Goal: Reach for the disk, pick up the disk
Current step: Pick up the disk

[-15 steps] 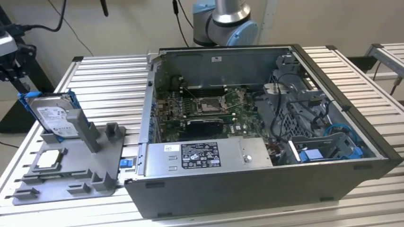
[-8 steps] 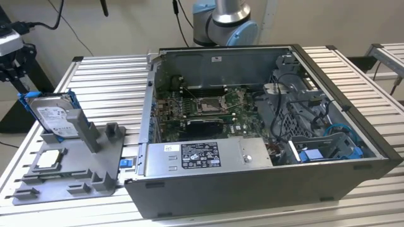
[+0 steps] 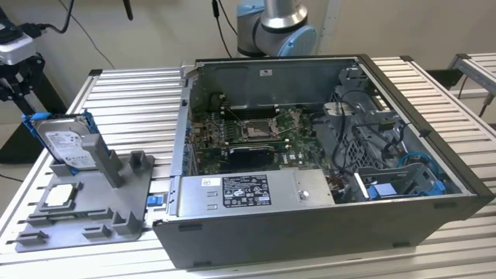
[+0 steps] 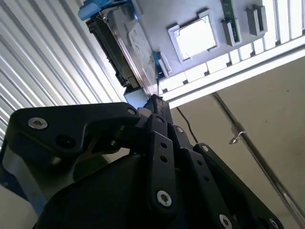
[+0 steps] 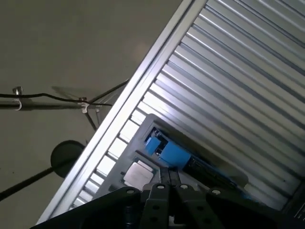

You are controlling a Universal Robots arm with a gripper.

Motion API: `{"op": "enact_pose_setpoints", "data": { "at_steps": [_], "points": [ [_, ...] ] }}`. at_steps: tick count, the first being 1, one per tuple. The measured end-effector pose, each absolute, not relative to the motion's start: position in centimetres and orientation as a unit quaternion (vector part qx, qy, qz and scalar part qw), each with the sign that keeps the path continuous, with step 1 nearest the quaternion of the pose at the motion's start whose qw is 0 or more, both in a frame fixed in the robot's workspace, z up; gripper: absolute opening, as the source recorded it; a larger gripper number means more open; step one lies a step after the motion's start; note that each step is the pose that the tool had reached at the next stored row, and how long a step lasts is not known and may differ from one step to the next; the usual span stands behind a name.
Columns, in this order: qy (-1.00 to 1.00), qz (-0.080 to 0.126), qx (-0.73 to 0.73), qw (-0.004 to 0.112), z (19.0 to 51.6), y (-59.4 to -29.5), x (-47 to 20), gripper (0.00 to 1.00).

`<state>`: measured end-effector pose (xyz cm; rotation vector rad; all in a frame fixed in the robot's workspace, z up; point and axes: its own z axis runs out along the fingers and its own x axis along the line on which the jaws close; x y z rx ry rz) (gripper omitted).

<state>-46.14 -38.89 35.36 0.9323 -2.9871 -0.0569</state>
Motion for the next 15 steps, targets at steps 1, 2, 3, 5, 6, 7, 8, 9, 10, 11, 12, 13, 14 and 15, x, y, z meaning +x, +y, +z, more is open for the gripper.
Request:
{"op": "enact_pose_setpoints", "data": {
  "at_steps": [1,2,3,5,6,7,8,9,10,11,12,13,14,15],
  "points": [
    [-0.952,-0.018,0.306,0.006,35.36,-38.89,-46.14,0.0],
    [-0.949,-0.018,0.315,0.006,35.36,-38.89,-46.14,0.0],
    [-0.946,-0.018,0.324,0.006,35.36,-38.89,-46.14,0.0],
    [-0.94,-0.018,0.34,0.007,35.36,-38.89,-46.14,0.0],
    [-0.937,-0.018,0.35,0.007,35.36,-38.89,-46.14,0.0],
    [-0.933,-0.018,0.358,0.007,35.36,-38.89,-46.14,0.0],
    [-0.93,-0.018,0.366,0.007,35.36,-38.89,-46.14,0.0],
    [-0.927,-0.018,0.375,0.007,35.36,-38.89,-46.14,0.0],
    [-0.923,-0.018,0.383,0.008,35.36,-38.89,-46.14,0.0],
    [-0.92,-0.018,0.391,0.008,35.36,-38.88,-46.14,0.0],
    [-0.916,-0.017,0.4,0.008,35.36,-38.89,-46.14,0.0],
    [-0.913,-0.017,0.408,0.008,35.36,-38.89,-46.14,0.0],
    [-0.909,-0.017,0.417,0.008,35.36,-38.89,-46.14,0.0],
    [-0.905,-0.017,0.425,0.008,35.36,-38.89,-46.14,0.0]
  ]
}}
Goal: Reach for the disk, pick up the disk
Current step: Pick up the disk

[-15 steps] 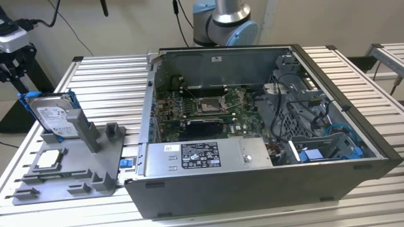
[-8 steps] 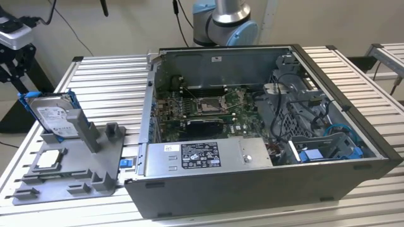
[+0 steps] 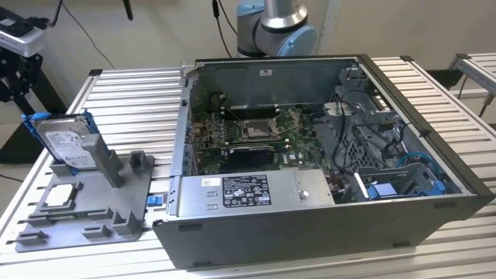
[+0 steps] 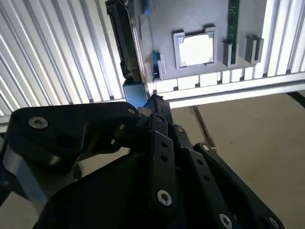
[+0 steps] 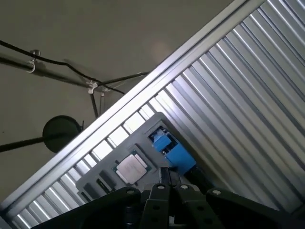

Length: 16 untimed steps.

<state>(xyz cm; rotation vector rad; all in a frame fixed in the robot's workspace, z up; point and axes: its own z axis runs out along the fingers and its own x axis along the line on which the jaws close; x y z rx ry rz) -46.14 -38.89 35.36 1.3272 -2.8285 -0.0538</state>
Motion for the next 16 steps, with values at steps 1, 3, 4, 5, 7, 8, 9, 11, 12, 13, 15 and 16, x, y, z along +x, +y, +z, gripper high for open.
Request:
{"op": "enact_pose_setpoints", "data": {
  "at_steps": [1,3,4,5,7,8,9,11,12,13,15,16],
  "points": [
    [-0.901,-0.017,0.433,0.008,35.36,-38.89,-46.14,0.0],
    [-0.893,-0.017,0.449,0.008,35.36,-38.89,-46.14,0.0],
    [-0.889,-0.017,0.457,0.008,35.36,-38.89,-46.14,0.0],
    [-0.885,-0.017,0.465,0.009,35.36,-38.89,-46.14,0.0],
    [-0.876,-0.016,0.482,0.009,35.36,-38.89,-46.14,0.0],
    [-0.872,-0.016,0.489,0.009,35.36,-38.89,-46.14,0.0],
    [-0.867,-0.016,0.497,0.009,35.36,-38.89,-46.14,0.0],
    [-0.859,-0.016,0.511,0.009,35.36,-38.89,-46.14,0.0],
    [-0.856,-0.016,0.517,0.009,35.36,-38.88,-46.14,0.0],
    [-0.852,-0.016,0.524,0.009,35.36,-38.88,-46.14,0.0],
    [-0.843,-0.015,0.537,0.009,35.36,-38.88,-46.14,0.0],
    [-0.839,-0.015,0.544,0.009,35.36,-38.88,-46.14,0.0]
  ]
}}
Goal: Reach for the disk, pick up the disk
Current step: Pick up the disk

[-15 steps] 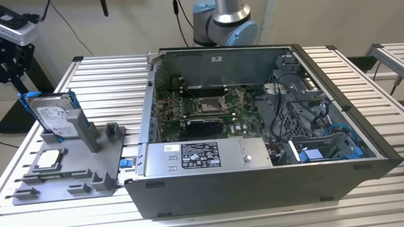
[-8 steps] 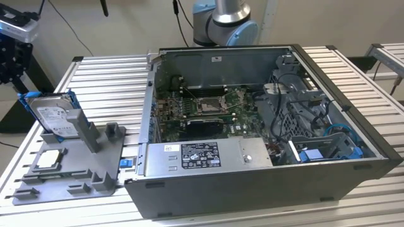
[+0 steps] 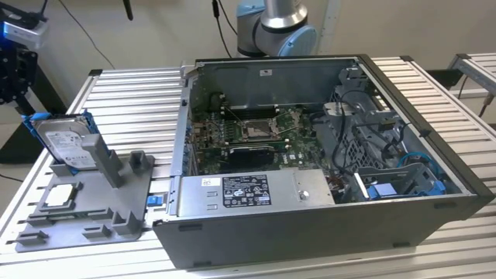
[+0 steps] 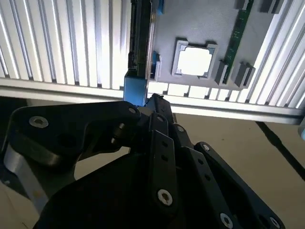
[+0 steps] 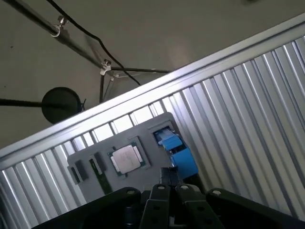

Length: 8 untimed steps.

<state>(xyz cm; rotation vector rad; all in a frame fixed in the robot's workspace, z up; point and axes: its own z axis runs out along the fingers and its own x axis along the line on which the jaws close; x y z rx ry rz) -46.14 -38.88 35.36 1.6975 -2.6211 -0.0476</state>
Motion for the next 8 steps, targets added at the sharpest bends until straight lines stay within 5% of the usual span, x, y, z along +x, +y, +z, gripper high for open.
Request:
{"op": "enact_pose_setpoints", "data": {
  "at_steps": [8],
  "points": [
    [-0.801,-0.013,0.598,0.007,35.37,-38.88,-46.14,0.0]
  ]
}}
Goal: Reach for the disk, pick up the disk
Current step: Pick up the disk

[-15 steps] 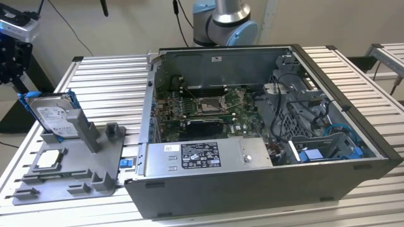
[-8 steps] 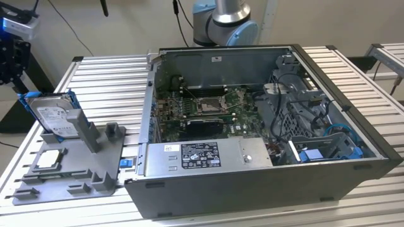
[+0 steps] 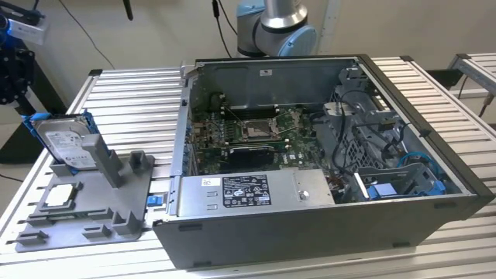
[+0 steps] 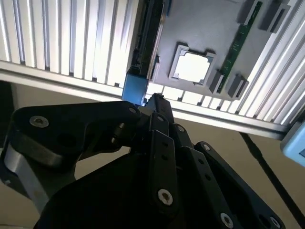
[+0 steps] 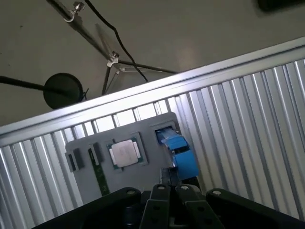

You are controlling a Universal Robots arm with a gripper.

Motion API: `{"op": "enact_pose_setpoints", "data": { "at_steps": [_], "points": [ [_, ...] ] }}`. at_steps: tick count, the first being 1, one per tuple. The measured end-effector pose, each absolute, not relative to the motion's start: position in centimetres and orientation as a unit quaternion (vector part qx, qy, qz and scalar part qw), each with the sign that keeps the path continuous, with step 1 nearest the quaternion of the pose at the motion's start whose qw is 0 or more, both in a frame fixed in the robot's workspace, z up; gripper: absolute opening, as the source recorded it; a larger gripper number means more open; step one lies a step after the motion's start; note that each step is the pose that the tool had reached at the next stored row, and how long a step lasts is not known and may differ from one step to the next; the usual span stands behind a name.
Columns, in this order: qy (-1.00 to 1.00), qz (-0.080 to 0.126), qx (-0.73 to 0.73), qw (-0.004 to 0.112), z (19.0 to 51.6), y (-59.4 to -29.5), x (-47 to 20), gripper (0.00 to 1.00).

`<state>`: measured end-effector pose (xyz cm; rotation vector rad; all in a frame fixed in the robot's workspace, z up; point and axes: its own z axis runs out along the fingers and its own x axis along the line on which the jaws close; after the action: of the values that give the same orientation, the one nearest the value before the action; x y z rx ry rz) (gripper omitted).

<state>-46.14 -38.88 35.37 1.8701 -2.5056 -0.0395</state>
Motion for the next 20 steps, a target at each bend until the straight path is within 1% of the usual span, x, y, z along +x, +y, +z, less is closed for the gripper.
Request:
{"op": "enact_pose_setpoints", "data": {
  "at_steps": [7,13,18,19,20],
  "points": [
    [-0.774,-0.007,0.633,0.001,35.3,-38.8,-46.1,0.0],
    [-0.77,-0.007,0.638,0.001,35.3,-37.5,-46.1,0.0],
    [-0.77,-0.007,0.638,0.001,35.3,-37.4,-46.1,0.0],
    [-0.77,-0.007,0.638,0.001,35.3,-37.4,-46.1,1.0],
    [-0.77,-0.007,0.638,0.001,35.3,-37.4,-46.1,1.0]
  ]
}}
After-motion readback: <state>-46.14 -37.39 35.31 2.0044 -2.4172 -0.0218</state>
